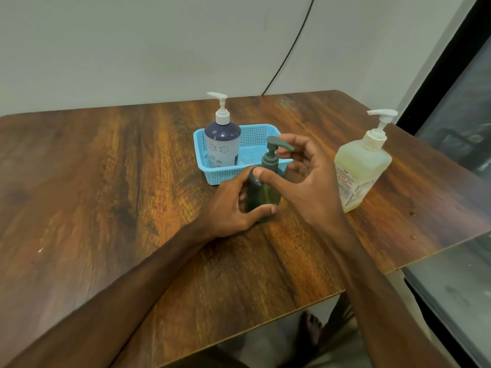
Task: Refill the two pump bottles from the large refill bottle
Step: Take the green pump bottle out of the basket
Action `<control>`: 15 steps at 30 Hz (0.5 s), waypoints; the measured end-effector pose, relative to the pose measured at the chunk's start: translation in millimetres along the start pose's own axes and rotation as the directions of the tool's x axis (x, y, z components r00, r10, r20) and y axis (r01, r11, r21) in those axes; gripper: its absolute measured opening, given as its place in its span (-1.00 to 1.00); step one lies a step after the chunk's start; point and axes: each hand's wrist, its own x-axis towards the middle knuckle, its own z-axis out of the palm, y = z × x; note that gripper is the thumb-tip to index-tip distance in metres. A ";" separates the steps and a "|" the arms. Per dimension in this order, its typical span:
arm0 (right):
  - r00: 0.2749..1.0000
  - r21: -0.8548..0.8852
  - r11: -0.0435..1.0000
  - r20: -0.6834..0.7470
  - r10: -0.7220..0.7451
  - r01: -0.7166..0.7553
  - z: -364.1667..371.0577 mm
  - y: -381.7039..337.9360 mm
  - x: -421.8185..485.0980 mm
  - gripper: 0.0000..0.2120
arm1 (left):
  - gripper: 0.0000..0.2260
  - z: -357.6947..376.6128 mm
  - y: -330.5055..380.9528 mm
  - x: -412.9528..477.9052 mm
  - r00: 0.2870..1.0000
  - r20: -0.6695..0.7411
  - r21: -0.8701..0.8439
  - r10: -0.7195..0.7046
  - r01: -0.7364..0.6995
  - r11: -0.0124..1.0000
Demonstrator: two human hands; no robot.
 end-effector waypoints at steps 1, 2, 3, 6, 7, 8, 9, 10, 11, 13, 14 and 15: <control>0.999 -0.007 1.000 -0.035 -0.013 0.013 1.4 -1.3 1.2 -0.43 | -0.41 0.0 0.9 -0.5 1.000 0.001 -0.004 -0.011 0.011 1.000; 0.999 -0.006 1.000 -0.049 -0.015 0.015 2.6 -1.6 2.0 -0.45 | -0.41 -0.1 2.0 -0.8 1.000 0.004 -0.013 -0.020 0.020 1.000; 0.999 0.001 1.000 -0.048 -0.012 0.012 2.8 -0.6 2.6 -0.47 | -0.40 -0.1 1.9 -0.5 1.000 0.006 -0.017 -0.026 0.026 1.000; 0.999 0.066 0.998 0.052 0.012 -0.015 -0.2 7.5 1.9 -0.51 | -0.38 0.4 0.6 -0.2 1.000 0.006 -0.024 -0.015 0.015 1.000; 0.993 0.099 0.994 0.117 0.025 -0.037 -2.2 9.4 0.9 -0.51 | -0.38 0.6 0.5 -0.3 1.000 0.005 -0.026 -0.009 0.009 1.000; 0.983 0.138 0.988 0.177 0.043 -0.068 -4.0 10.6 0.1 -0.50 | -0.39 0.9 0.9 -0.2 1.000 0.004 -0.031 -0.006 0.007 1.000; 0.975 0.160 0.983 0.214 0.057 -0.092 -5.2 10.6 -0.5 -0.48 | -0.39 1.2 1.6 -0.4 1.000 0.004 -0.032 -0.006 0.006 0.999; 0.974 0.162 0.982 0.217 0.062 -0.098 -5.6 9.4 -0.4 -0.46 | -0.40 1.4 2.1 -0.5 1.000 0.002 -0.030 -0.004 0.004 1.000; 0.982 0.133 0.988 0.180 0.056 -0.081 -5.0 7.5 0.3 -0.44 | -0.40 1.1 2.7 -0.6 1.000 -0.001 -0.027 -0.001 0.001 1.000; 0.998 0.054 0.998 0.056 0.016 -0.019 -1.6 3.6 3.5 -0.41 | -0.43 0.7 2.2 -0.4 1.000 0.003 -0.020 0.001 -0.001 1.000; 1.000 0.030 1.000 0.005 -0.003 0.003 0.7 2.7 5.1 -0.43 | -0.43 0.7 1.9 -0.3 1.000 0.005 -0.015 -0.001 0.001 1.000; 0.999 0.021 1.000 -0.029 -0.014 0.015 2.8 2.3 6.0 -0.46 | -0.43 0.5 2.6 -0.4 1.000 0.006 -0.011 -0.007 0.007 1.000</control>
